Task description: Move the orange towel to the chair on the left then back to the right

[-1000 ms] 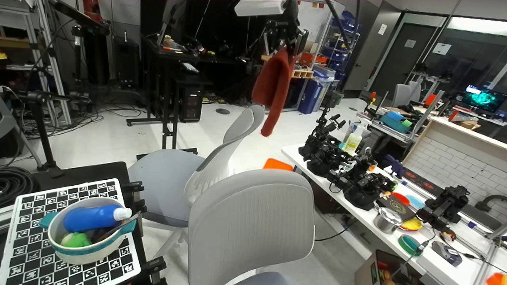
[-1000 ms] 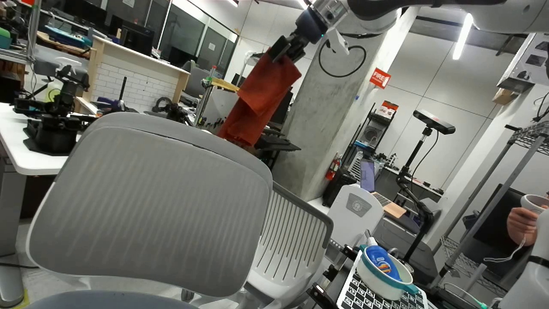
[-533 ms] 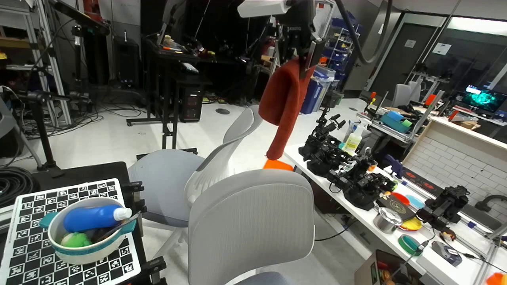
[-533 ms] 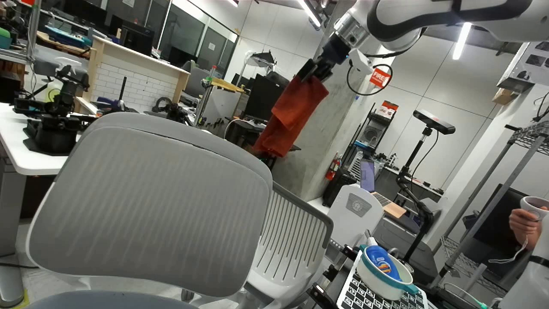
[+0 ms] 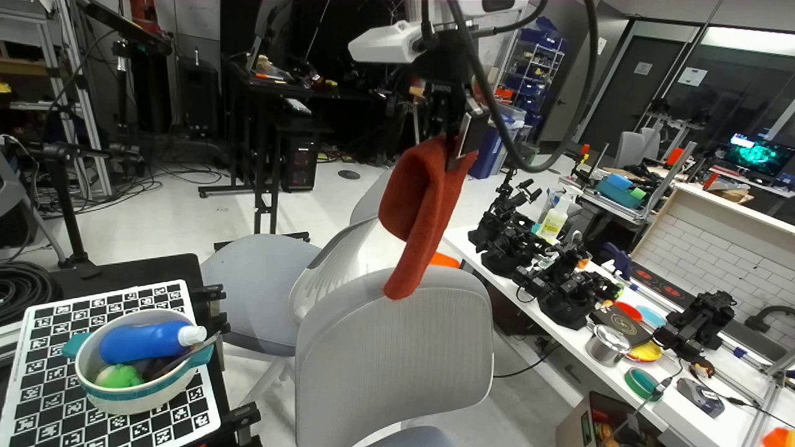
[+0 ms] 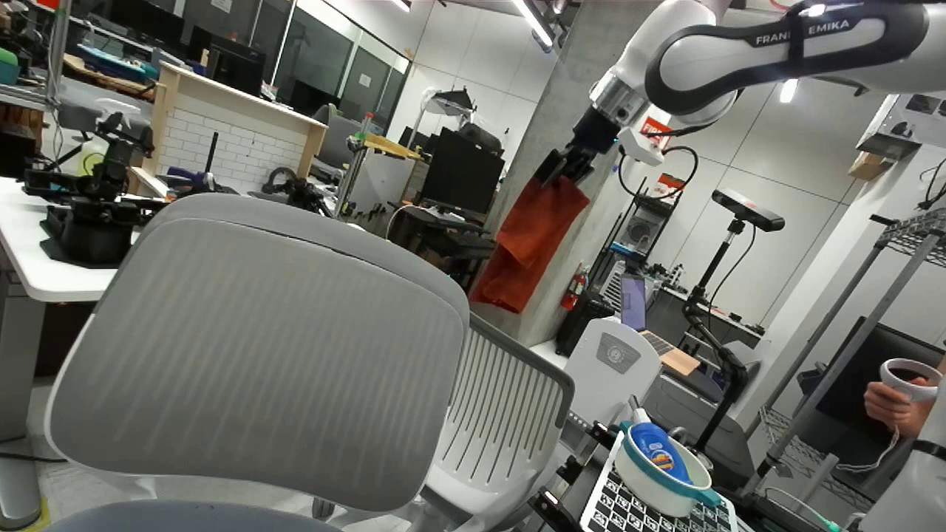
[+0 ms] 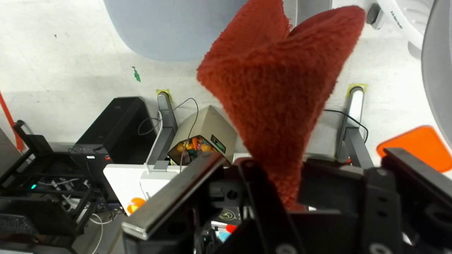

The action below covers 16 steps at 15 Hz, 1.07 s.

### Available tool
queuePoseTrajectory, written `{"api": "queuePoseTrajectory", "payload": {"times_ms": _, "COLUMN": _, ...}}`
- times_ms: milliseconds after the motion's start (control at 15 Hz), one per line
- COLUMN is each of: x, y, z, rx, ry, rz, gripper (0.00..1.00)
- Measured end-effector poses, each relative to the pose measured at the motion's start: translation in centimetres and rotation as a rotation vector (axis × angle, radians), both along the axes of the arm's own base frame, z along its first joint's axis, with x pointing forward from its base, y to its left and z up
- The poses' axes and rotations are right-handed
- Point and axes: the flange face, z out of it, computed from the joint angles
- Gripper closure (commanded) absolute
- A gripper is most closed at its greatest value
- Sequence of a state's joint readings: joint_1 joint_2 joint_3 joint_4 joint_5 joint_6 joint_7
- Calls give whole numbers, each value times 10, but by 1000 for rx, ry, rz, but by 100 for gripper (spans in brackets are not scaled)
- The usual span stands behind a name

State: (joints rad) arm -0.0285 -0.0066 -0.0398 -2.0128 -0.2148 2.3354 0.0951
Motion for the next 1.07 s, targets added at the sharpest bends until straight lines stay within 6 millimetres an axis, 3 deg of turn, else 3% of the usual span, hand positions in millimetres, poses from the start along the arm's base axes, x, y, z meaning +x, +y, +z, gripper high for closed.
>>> {"api": "queuePoseTrajectory", "payload": {"times_ms": 267, "x": -4, "y": 4, "z": -43, "rx": -15, "ry": 66, "rz": -17, "gripper": 100}}
{"api": "queuePoseTrajectory", "payload": {"times_ms": 600, "x": 6, "y": 32, "z": -87, "rx": -27, "ry": 103, "rz": 2, "gripper": 100}}
{"api": "queuePoseTrajectory", "payload": {"times_ms": 800, "x": 9, "y": 56, "z": -100, "rx": -23, "ry": 110, "rz": 29, "gripper": 100}}
{"api": "queuePoseTrajectory", "payload": {"times_ms": 1067, "x": 13, "y": 86, "z": -97, "rx": -19, "ry": 86, "rz": 78, "gripper": 97}}
